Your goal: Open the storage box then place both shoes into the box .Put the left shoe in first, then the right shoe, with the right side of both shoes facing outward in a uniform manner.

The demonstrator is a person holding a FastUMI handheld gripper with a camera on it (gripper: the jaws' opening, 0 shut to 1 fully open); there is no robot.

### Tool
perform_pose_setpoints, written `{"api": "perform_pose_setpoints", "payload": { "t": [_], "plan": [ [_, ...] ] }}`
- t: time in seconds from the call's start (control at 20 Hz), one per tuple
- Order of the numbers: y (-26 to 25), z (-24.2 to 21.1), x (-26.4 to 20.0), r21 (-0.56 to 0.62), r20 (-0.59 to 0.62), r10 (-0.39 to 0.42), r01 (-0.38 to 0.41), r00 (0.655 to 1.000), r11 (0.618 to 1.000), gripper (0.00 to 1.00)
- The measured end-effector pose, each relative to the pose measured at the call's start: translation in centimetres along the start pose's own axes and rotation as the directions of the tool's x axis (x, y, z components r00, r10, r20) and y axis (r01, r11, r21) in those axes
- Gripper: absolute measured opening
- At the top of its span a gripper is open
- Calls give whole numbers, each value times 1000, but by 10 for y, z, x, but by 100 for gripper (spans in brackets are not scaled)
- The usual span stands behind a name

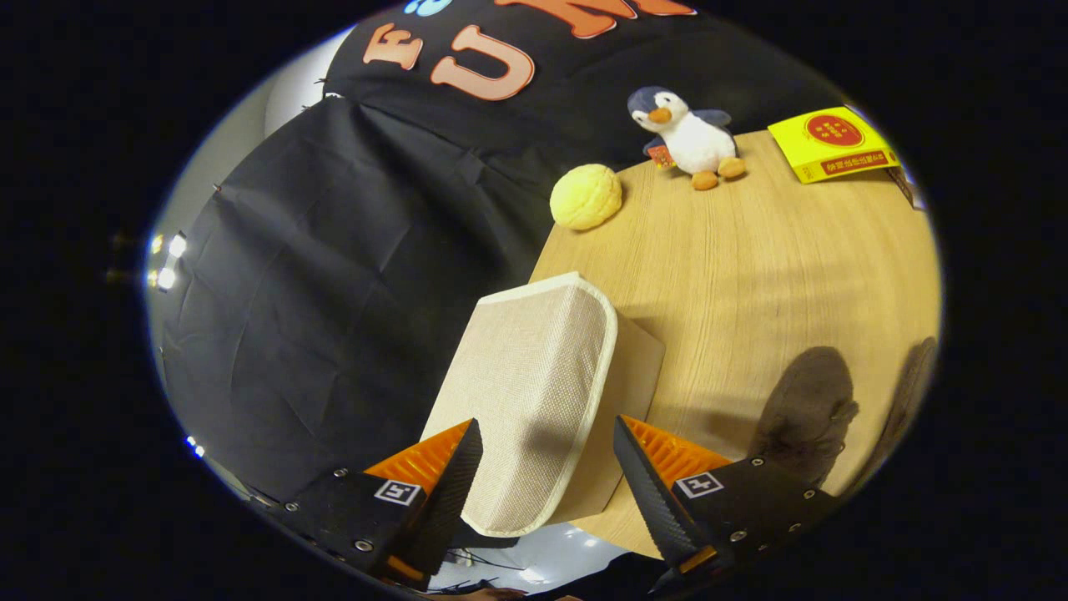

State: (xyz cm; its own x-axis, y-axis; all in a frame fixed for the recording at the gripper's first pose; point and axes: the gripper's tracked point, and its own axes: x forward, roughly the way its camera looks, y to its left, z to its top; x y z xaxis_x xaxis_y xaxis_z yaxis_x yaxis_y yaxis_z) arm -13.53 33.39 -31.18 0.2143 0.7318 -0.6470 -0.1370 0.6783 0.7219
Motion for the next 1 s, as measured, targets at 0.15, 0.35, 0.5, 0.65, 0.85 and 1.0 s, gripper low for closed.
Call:
{"api": "perform_pose_setpoints", "payload": {
  "t": [0.15, 0.35, 0.5, 0.65, 0.85, 1.0],
  "plan": [
    [0, -9, 19, 53, -23, 47, -46, 999, 998, 95],
    [2, -16, 33, 119, -43, 87, -81, 995, 990, 95],
    [12, -21, 37, 124, -53, 123, -116, 991, 985, 95],
    [19, -23, 27, 119, -60, 140, -132, 988, 984, 91],
    [38, -14, 4, 118, -46, 184, -177, 982, 977, 75],
    [75, 1, -15, 79, 0, 233, -233, 972, 969, 59]
  ]
}}
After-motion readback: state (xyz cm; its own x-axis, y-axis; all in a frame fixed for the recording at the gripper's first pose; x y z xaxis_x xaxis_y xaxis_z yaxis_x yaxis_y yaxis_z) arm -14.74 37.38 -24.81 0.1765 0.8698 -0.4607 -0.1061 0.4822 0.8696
